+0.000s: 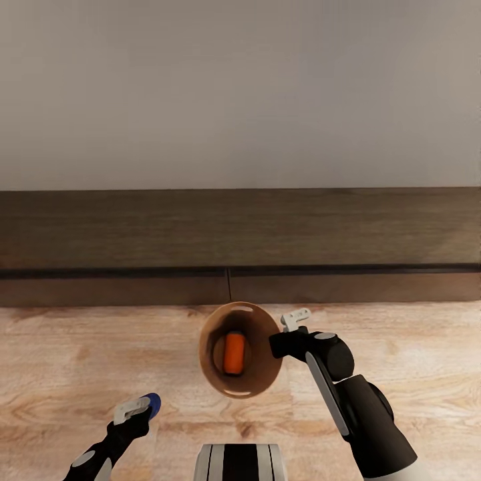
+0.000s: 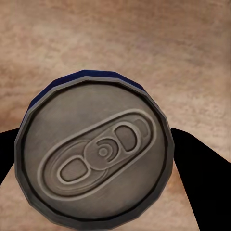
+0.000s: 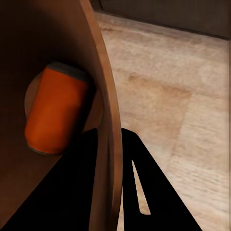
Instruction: Put the three can of soda from the living room inside the tash can in the kitchen.
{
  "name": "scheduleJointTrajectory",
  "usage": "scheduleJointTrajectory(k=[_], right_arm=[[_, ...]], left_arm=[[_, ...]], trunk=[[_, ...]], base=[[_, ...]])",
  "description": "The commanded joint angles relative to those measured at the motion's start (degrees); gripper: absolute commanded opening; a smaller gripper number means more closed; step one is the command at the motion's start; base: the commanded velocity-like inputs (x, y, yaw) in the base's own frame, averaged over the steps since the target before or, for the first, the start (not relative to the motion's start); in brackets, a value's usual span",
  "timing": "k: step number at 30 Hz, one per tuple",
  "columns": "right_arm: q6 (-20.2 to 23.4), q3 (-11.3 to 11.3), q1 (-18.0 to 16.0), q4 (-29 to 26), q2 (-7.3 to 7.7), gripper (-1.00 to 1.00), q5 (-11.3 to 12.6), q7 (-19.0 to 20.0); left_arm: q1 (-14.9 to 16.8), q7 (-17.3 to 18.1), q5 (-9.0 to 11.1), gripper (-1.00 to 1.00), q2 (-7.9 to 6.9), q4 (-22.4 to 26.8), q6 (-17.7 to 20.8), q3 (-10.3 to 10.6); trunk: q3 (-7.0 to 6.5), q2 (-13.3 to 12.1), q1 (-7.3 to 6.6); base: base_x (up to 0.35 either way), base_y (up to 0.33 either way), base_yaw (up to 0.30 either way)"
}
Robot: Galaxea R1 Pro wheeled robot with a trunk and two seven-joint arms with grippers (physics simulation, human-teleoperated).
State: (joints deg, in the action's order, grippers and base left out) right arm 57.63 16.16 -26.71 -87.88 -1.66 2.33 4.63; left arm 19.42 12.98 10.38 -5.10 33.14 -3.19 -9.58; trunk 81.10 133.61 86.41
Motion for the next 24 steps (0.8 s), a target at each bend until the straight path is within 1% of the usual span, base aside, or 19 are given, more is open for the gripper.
scheduleJointTrajectory(k=[1, 7, 18, 24], right_arm=[[0.0, 0.0, 0.0, 0.0, -0.01, -1.0, 1.6, 0.4], [0.0, 0.0, 0.0, 0.0, -0.01, -1.0, 1.6, 0.4], [0.0, 0.1, 0.0, 0.0, -0.01, -1.0, 1.6, 0.4], [0.0, 0.0, 0.0, 0.0, -0.01, -1.0, 1.6, 0.4]], left_arm=[[0.0, 0.0, 0.0, -1.0, 0.0, 0.0, 0.0, 0.0], [0.0, 0.0, 0.0, -1.0, 0.0, 0.0, 0.0, 0.0], [0.0, 0.0, 0.0, -1.0, 0.0, 0.0, -0.1, 0.0], [0.0, 0.0, 0.0, -1.0, 0.0, 0.1, -0.1, 0.0]], trunk=[[-0.04, 0.0, 0.0], [-0.11, 0.0, 0.0], [-0.12, 0.0, 0.0], [-0.12, 0.0, 0.0]], base=[[0.0, 0.0, 0.0], [-0.008, 0.0, 0.0], [-0.161, 0.0, 0.0], [-0.041, 0.0, 0.0]])
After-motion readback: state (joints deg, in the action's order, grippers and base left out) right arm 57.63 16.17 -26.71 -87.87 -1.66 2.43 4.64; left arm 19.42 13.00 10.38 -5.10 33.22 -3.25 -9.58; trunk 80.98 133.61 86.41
